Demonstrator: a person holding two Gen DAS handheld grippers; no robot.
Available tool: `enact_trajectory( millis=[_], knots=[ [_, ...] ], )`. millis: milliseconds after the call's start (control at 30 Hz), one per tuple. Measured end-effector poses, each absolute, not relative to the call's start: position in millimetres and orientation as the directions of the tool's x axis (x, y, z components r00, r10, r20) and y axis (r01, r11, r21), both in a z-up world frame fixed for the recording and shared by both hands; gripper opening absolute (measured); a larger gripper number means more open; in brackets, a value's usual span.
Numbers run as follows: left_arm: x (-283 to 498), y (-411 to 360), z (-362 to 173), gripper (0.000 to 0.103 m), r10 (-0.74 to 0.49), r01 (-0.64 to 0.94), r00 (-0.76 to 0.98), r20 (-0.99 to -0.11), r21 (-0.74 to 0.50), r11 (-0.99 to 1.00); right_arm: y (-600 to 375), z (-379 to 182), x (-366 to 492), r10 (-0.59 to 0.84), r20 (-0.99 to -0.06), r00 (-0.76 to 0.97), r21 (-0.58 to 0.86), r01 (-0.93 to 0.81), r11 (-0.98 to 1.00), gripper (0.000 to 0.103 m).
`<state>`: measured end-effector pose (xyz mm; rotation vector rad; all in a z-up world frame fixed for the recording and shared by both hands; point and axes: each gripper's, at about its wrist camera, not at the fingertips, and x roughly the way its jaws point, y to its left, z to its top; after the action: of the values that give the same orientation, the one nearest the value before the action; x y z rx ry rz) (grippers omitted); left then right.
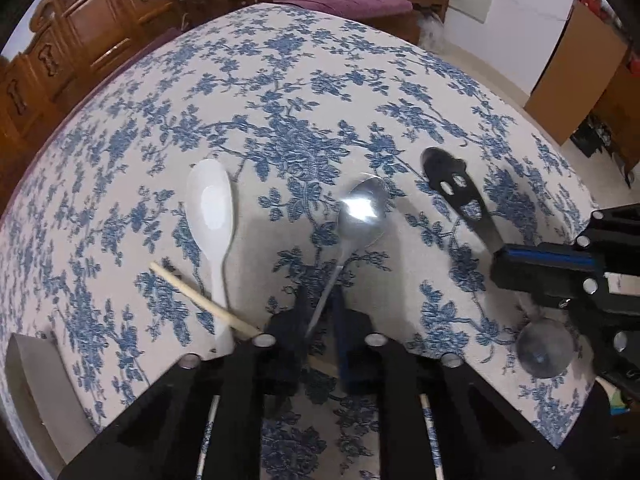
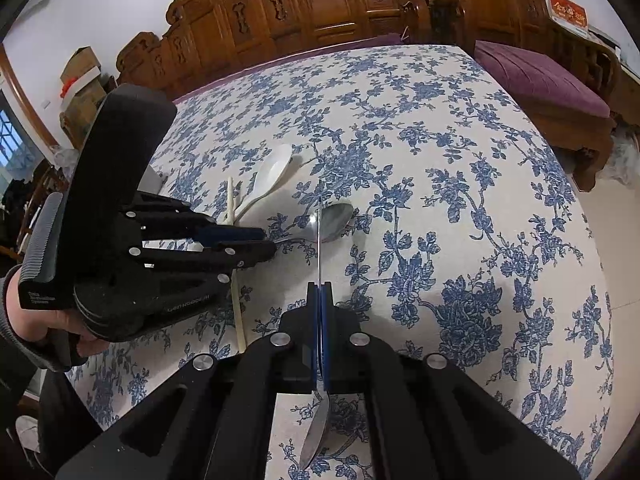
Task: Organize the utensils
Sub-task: 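Grasp a second metal spoon with the left gripper while the right gripper holds its spoon, then carry both metal spoons over the grey tray and lower them in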
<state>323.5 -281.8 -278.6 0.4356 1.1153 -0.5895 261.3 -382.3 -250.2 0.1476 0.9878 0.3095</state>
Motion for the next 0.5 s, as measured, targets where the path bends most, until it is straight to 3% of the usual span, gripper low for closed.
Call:
enact_trajectory(
  millis=[500],
  knots=[
    [304.7,-256.5,-240.8,0.004,-0.284,0.577,0.390,-0.876,-0.008,0.817,-365.3,-229.7,257.3,0.324,-0.774,0.544,0.237,-0.226,0.945,0.002]
  ],
)
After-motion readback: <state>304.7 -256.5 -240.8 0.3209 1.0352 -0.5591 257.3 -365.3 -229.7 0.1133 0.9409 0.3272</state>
